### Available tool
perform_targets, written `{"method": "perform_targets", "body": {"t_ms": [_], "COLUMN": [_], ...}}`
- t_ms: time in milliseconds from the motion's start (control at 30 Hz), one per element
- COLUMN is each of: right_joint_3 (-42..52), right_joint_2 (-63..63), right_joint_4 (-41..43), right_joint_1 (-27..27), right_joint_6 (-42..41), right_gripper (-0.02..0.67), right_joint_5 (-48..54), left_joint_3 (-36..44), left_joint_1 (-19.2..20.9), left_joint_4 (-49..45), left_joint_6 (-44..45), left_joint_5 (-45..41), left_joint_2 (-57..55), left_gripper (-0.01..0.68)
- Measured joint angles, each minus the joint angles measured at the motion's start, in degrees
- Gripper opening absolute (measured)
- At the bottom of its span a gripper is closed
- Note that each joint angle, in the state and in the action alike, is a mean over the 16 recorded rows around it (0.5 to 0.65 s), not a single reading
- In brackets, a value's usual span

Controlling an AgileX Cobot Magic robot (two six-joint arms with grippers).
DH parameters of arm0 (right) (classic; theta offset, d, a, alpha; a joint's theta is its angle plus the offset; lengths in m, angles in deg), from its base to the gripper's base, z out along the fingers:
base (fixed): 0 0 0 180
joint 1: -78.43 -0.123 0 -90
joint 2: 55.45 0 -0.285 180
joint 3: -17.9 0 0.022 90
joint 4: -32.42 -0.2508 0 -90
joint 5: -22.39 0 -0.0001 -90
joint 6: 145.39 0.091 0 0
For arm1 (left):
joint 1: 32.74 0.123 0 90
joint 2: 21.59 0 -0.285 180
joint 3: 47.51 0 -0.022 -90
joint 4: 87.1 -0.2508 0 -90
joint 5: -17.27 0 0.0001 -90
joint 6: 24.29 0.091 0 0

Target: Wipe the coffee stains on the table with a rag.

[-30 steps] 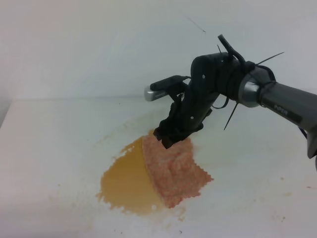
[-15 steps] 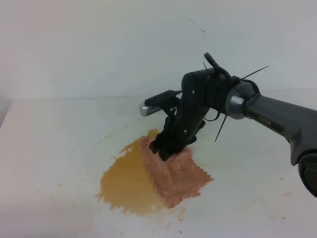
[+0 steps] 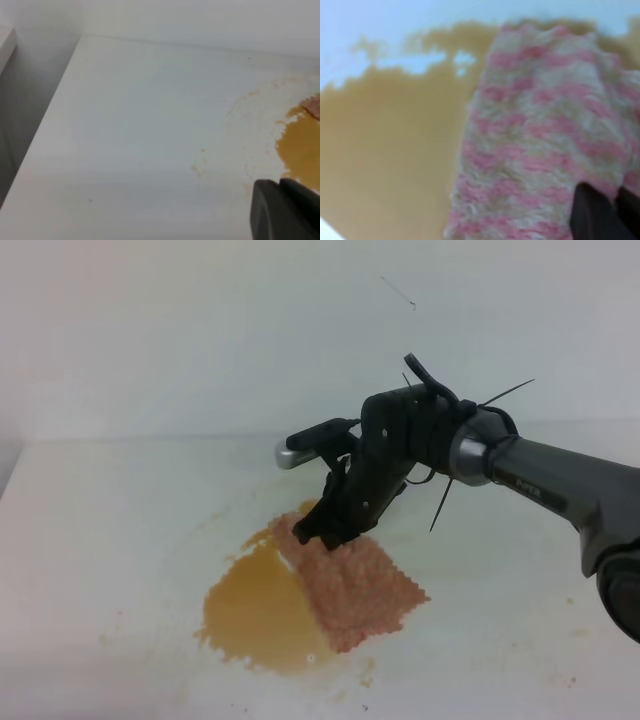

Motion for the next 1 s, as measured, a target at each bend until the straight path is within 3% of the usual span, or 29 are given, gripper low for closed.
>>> {"method": "perform_targets", "body": {"t_ms": [533, 1000], "right_joint_3": [-1.99, -3.27], "right_joint_2": [-1.16, -4.28], "right_joint_4": [-1.23, -7.87], "right_joint_1": [3.84, -1.60], "right_joint_6": [-1.35, -5.69], "right_gripper": [0.022, 0.022], "right_joint_5": [-2.52, -2.49], "left_joint_3": [1.69, 1.98], "left_joint_1": [0.00, 0.00], "left_joint_4": [-0.01, -0.01], "left_joint_6": [0.00, 0.00], "left_joint_5": [0.00, 0.00], "left_joint_2": [0.00, 0.00], "left_gripper": [-0.003, -0.003]}}
